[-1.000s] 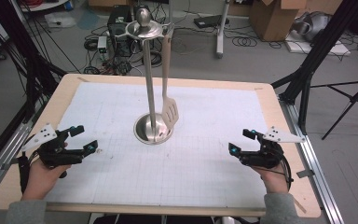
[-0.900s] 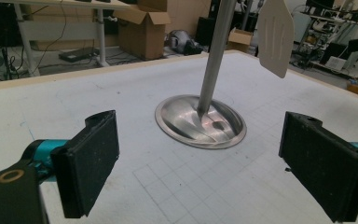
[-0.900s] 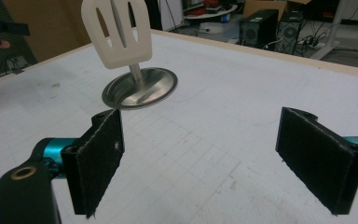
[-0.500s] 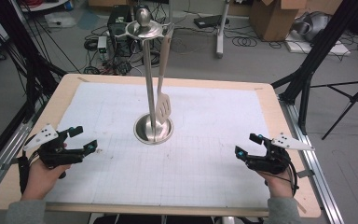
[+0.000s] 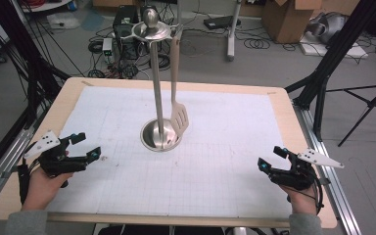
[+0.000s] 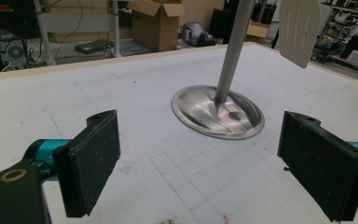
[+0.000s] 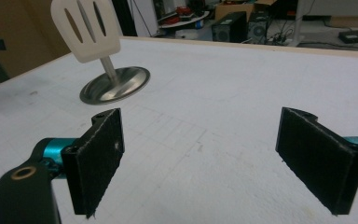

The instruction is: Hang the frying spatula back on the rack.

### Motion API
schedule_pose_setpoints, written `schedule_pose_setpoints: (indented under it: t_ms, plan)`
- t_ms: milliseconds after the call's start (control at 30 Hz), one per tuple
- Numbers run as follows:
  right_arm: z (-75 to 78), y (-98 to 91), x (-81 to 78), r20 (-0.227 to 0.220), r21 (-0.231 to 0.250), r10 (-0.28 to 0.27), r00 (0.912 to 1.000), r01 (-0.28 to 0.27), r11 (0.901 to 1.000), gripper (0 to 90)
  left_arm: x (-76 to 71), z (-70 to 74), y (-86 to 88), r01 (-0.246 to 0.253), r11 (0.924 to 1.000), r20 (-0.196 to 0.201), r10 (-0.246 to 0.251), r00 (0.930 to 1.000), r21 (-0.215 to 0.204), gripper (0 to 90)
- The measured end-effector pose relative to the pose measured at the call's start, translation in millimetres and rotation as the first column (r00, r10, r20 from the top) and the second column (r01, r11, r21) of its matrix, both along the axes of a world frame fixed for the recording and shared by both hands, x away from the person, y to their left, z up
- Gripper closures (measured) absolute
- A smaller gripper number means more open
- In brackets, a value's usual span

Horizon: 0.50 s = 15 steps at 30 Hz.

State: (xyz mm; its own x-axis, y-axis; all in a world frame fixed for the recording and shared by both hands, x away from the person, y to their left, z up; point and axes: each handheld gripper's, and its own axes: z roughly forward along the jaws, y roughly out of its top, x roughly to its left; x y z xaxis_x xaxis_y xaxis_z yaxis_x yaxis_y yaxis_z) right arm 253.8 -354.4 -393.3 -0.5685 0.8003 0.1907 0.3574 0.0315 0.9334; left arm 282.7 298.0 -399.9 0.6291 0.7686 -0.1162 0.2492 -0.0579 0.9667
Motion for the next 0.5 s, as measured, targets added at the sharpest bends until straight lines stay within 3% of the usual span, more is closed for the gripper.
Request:
schedule_pose_setpoints:
  t_ms: [500]
  plan:
    - [-5.7, -20.9, -7.1, 0.005, 0.024, -0.089, 0.996, 0.089, 0.9958, 13.9, -2.6, -4.6, 7.3, -0.041, 0.9991, -0.009, 0.041, 0.9991, 0.011, 13.4]
